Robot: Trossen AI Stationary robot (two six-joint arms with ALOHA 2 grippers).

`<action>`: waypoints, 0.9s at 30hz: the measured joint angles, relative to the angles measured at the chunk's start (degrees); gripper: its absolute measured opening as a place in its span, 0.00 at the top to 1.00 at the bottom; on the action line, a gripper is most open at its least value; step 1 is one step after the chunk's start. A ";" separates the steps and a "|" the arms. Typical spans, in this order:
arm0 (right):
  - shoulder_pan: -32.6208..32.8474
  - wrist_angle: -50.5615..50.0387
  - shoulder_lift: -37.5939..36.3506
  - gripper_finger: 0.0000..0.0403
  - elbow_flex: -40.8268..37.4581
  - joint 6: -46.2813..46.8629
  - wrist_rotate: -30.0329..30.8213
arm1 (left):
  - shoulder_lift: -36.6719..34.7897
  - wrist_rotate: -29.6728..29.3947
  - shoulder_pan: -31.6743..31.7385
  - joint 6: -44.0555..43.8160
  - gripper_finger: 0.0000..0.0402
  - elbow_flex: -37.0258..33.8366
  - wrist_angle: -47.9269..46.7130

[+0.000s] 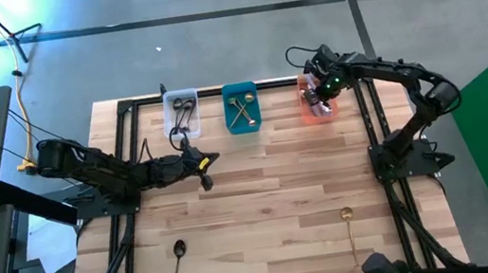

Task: Sort silverware by color (type)
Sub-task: Put the purple spoon into the orange bin, then put the gold spoon into the blue bin

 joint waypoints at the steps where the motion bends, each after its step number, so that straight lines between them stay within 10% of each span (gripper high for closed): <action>1: 0.00 -0.08 0.00 0.98 0.00 -0.08 -0.22 | -0.01 0.24 0.00 -0.24 0.99 -0.01 0.01; 12: 1.24 -4.06 -0.67 0.73 4.57 -1.83 1.50 | 0.00 0.70 0.02 -1.14 0.99 -0.01 0.01; 21: 15.91 -1.51 -11.43 0.98 0.92 -0.65 12.98 | 0.00 3.14 1.14 -1.31 0.99 0.01 1.95; 27: 32.09 6.24 -19.17 0.96 -10.80 13.42 15.60 | -0.01 3.16 1.52 0.34 0.99 0.01 5.00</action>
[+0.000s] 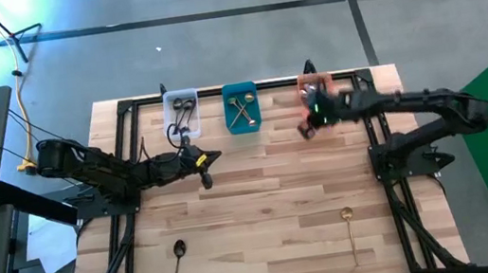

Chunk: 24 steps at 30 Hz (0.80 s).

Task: Sort silverware by color (type)
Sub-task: Put the gold spoon into the blue bin

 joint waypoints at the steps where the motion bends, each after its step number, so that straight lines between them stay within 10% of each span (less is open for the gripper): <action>1: 3.15 0.71 -0.70 0.97 -1.48 3.38 0.45 | 0.02 -0.02 0.19 0.04 0.99 0.00 1.02; 14: 46.25 -12.28 2.75 1.00 -0.86 60.20 1.71 | 0.02 -0.07 5.69 0.16 0.99 0.02 8.78; 24: 62.64 -21.89 15.13 0.90 10.73 88.15 -12.97 | 0.02 1.69 9.09 2.45 0.99 1.48 12.53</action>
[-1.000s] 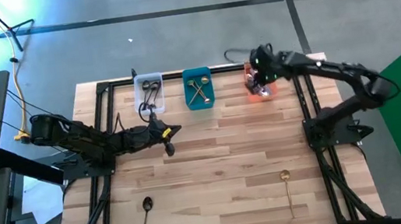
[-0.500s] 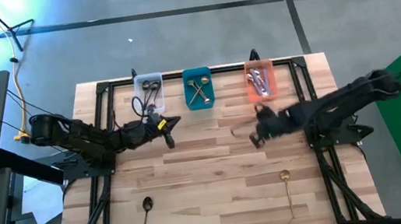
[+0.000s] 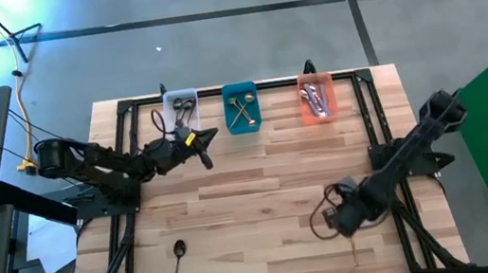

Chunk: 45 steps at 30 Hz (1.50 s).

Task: Sort silverware by color (type)
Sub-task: Put the gold spoon into the blue bin

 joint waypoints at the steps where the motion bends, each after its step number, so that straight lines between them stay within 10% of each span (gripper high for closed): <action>1: 0.88 0.82 1.06 0.88 0.36 1.91 -0.77 | 0.00 0.86 0.18 0.04 0.99 0.34 0.03; 11: 3.37 3.37 8.77 0.70 0.29 9.74 -3.69 | 1.10 4.32 0.62 0.11 0.99 1.62 0.06; 36: 0.28 8.08 14.81 0.98 0.32 -6.07 -3.73 | 2.93 8.84 0.51 -1.55 0.99 1.51 -1.19; 45: -7.96 6.54 6.65 0.99 0.09 -23.86 15.66 | 2.93 3.26 -0.98 -3.70 0.99 -2.20 -0.99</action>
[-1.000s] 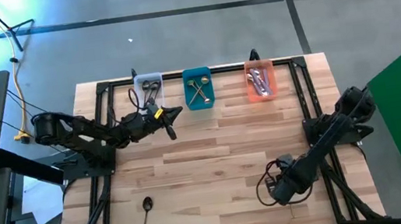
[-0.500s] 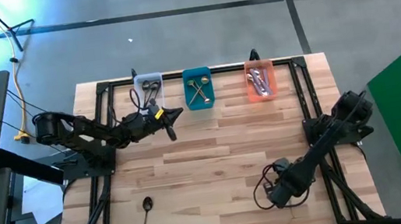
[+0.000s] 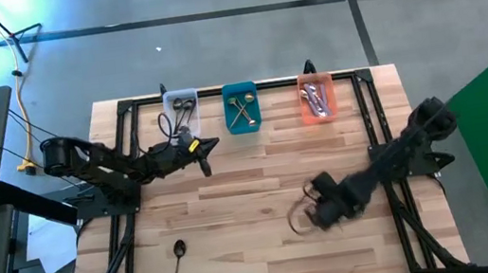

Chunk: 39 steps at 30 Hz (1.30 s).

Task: Sort silverware by color (type)
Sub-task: Put the gold spoon into the blue bin

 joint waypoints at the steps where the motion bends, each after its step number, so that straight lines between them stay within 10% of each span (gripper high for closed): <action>1: -1.75 0.59 -0.88 0.99 0.02 -3.04 2.08 | 0.00 -1.27 -0.12 -0.78 0.99 -0.68 0.44; 9: -21.57 19.55 -2.97 1.00 0.04 -34.82 8.65 | -0.03 -5.84 -0.10 -1.92 0.99 -4.69 5.01; 18: -46.12 41.61 -2.01 1.00 2.90 -55.74 1.45 | -0.04 -7.58 -0.07 -1.87 0.99 -5.54 5.75; 39: -63.80 15.96 33.21 1.00 48.85 -77.12 -20.93 | -0.04 -7.91 1.71 -1.40 0.99 -5.54 5.71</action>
